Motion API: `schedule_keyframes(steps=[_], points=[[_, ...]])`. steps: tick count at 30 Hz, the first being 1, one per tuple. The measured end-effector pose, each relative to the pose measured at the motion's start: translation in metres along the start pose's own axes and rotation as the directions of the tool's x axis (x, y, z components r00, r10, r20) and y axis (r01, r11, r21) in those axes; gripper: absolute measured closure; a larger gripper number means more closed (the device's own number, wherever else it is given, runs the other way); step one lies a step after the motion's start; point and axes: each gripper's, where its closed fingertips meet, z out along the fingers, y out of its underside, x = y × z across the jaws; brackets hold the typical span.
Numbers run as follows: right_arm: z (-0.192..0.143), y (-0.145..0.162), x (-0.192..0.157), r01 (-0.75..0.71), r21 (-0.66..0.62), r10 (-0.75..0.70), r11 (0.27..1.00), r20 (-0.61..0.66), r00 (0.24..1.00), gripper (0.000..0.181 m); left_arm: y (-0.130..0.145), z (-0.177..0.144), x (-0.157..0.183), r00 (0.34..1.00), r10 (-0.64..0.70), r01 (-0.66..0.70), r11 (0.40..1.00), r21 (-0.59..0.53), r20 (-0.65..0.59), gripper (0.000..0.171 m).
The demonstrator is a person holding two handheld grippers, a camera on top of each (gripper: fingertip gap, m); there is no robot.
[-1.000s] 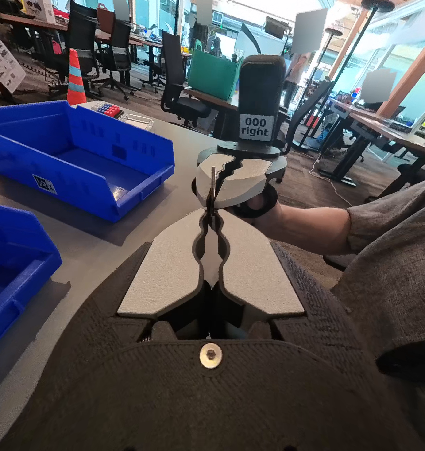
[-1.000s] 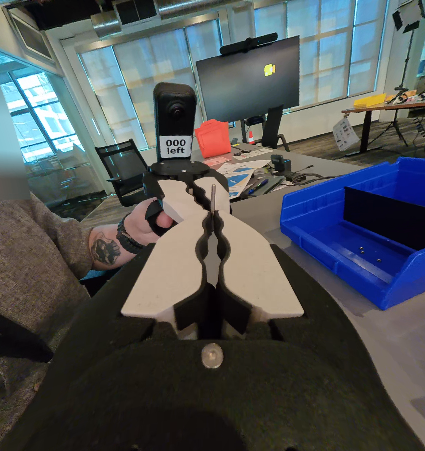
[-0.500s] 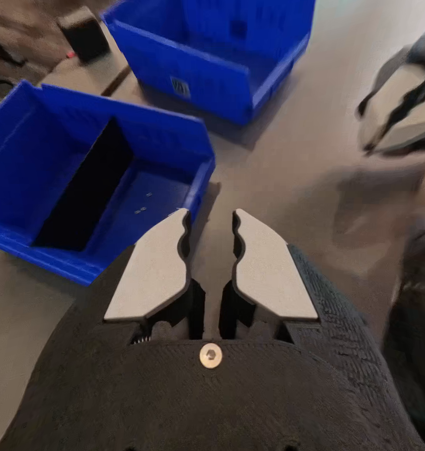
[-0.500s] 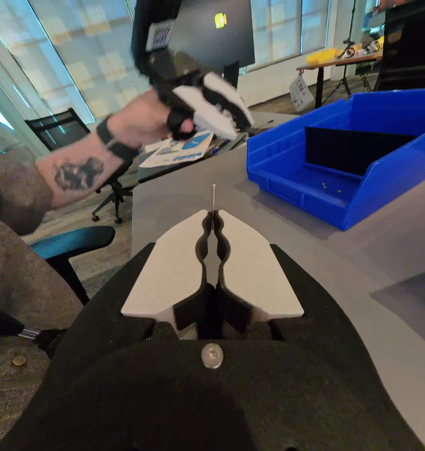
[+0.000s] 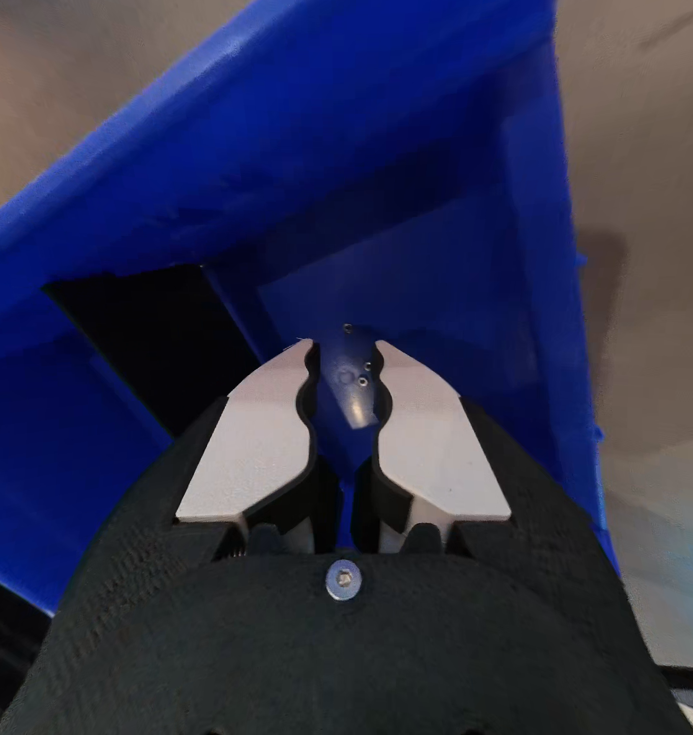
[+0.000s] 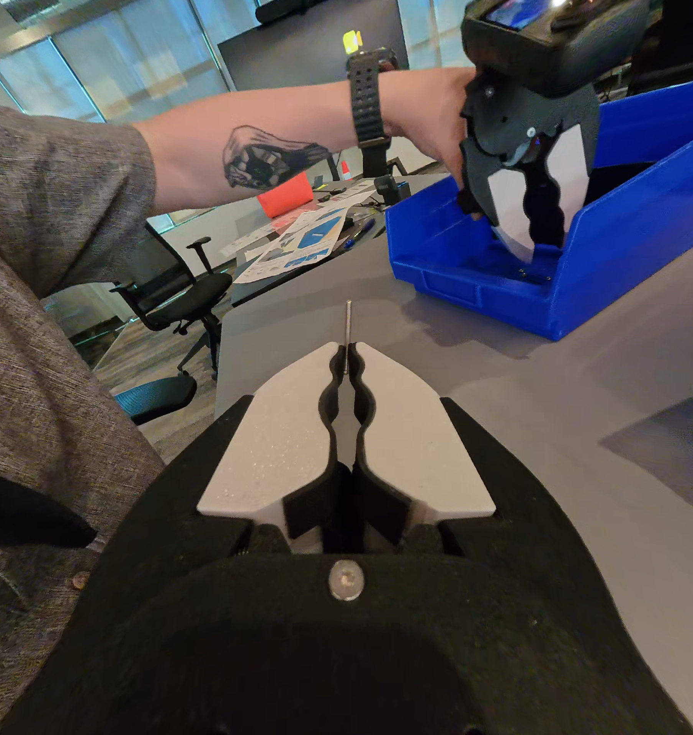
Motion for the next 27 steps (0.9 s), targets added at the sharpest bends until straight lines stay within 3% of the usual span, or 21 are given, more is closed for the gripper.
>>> schedule_keyframes(steps=[9,27], points=[[-0.004,-0.007,0.011,-0.043,0.043,0.042,0.998,0.026,0.999,0.179,0.002,0.024,0.003,0.998,0.001,-0.003,0.999,-0.036,-0.057,0.145],[-0.005,-0.007,0.006,-0.051,0.041,0.049,0.998,0.044,0.998,0.179,0.001,0.027,0.003,0.991,-0.056,0.059,0.998,0.024,-0.122,0.159]])
